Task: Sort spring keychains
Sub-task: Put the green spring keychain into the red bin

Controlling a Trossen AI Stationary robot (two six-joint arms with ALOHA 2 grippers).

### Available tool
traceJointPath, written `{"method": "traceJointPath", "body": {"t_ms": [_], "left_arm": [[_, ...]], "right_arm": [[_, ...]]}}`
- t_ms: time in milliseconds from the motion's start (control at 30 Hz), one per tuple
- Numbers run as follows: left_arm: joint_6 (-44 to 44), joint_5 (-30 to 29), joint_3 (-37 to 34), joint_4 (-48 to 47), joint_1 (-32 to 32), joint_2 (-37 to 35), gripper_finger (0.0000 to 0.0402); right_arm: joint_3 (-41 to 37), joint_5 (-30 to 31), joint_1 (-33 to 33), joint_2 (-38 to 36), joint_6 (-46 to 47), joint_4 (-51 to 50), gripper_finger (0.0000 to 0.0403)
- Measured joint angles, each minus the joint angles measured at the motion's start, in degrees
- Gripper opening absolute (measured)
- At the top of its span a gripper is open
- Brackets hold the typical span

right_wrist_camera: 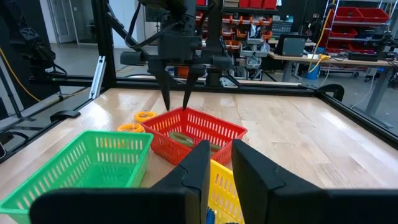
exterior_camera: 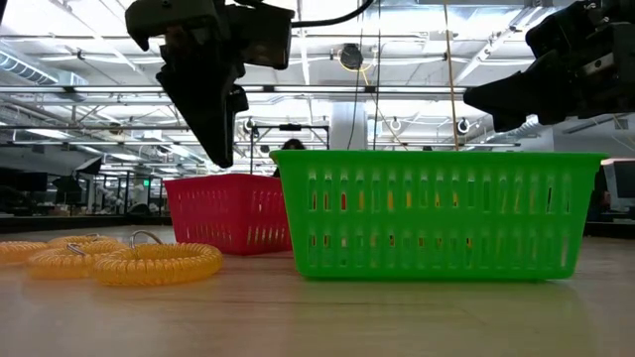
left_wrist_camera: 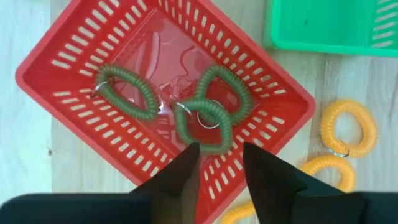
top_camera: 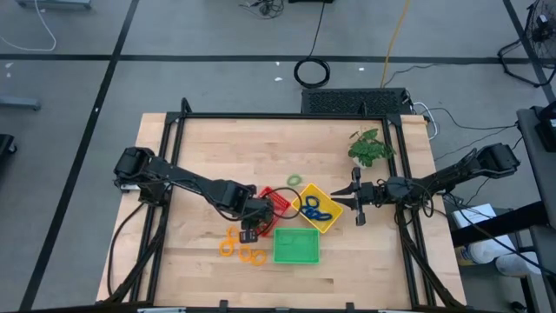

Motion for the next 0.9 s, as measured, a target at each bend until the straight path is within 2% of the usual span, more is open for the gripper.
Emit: {"method": "traceJointPath", "body": {"t_ms": [167, 300, 400, 500, 600, 767, 900], "left_arm": [[3.76, -0.21, 1.29, -0.24, 0.34, -0.99, 0.0156], [8.61, -3.69, 1.16, 1.85, 0.34, -5.69, 0.0155], [13.12, -4.78, -0.75, 6.91, 0.89, -11.01, 0.015], [17.24, -4.76, -6.74, 15.22, 2.06, -18.13, 0.0145], [19.63, -1.79, -15.81, 25.99, 4.65, -25.74, 0.0141], [18.07, 3.98, -30.2, 41.48, 10.7, -37.76, 0.0141], [14.92, 5.07, -37.51, 50.59, 13.6, -44.5, 0.0141]], "right_arm": [[0.0, 0.01, 0.0, 0.0, 0.0, 0.0, 0.0057], [0.0, 0.0, 0.0, 0.0, 0.0, -0.02, 0.0057], [0.01, 0.0, 0.01, -0.03, 0.0, -0.29, 0.0057], [0.0, 0.0, 0.0, -0.02, -0.01, 0.18, 0.0057], [0.02, 0.01, 0.0, 0.07, 0.0, 2.48, 0.0057], [0.02, -1.38, 0.09, -0.13, 4.44, 7.78, 0.0057], [0.02, -1.48, 0.06, -0.13, 7.6, 11.64, 0.0057]]}}
